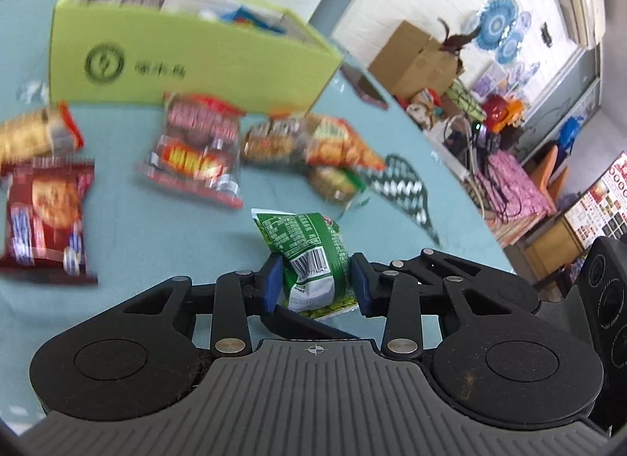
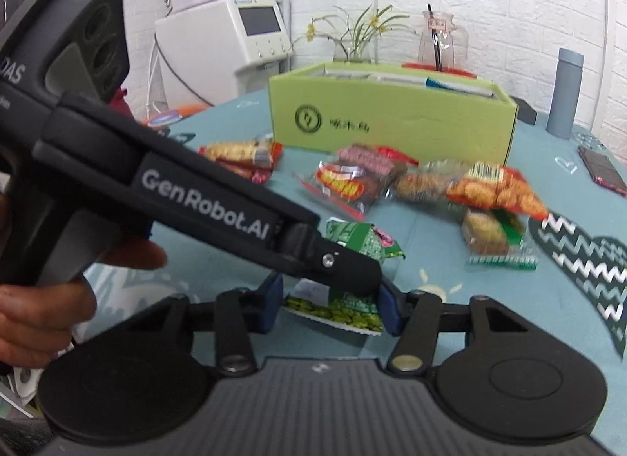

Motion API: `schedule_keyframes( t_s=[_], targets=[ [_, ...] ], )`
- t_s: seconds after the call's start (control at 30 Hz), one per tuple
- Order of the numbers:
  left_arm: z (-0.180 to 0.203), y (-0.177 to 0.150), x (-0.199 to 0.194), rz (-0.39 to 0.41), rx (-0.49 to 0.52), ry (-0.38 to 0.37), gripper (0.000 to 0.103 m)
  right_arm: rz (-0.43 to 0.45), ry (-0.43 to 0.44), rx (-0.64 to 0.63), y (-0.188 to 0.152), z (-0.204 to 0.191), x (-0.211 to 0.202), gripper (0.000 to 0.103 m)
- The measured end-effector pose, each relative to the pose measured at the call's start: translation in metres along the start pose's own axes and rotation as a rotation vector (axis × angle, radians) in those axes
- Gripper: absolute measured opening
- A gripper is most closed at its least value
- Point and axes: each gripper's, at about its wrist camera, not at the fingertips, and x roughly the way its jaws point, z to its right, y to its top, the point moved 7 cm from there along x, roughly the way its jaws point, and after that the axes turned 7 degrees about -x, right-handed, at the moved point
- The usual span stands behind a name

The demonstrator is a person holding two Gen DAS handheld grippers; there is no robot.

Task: Organize snacks
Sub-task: 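Carry the green packet into the box and open the left tool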

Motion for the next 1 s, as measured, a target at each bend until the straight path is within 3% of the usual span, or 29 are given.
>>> schedule_keyframes(
  t_s=[0.3,0.5,0.6,0.67,0.7,0.87,1.0],
  targets=[
    [0.029,0.134,0.021,0.118,0.056,-0.023,0.016,0.132,-0.087,-0.094,0.100,0.079,0.034,0.059],
    [0.019,0.206,0.084,0.094,0.059,0.007,0.017,0.104,-0.085,-0.051,0.136,0.148,0.092,0.060],
    [0.004,0.218,0.116,0.059,0.042,0.041,0.019,0.069,-0.074,-0.034,0.133,0.167,0.117,0.060],
    [-0.003,0.221,0.126,0.059,0.035,0.057,0.037,0.064,-0.074,-0.029,0.131,0.174,0.127,0.069],
    [-0.006,0.222,0.127,0.070,0.036,0.065,0.042,0.068,-0.073,-0.023,0.132,0.178,0.128,0.071],
    [0.005,0.223,0.090,0.173,0.080,0.051,0.061,0.137,-0.106,-0.031,0.129,0.174,0.089,0.081],
    [0.016,0.206,0.046,0.240,0.125,0.043,0.067,0.192,-0.133,-0.040,0.121,0.161,0.049,0.094]
  ],
)
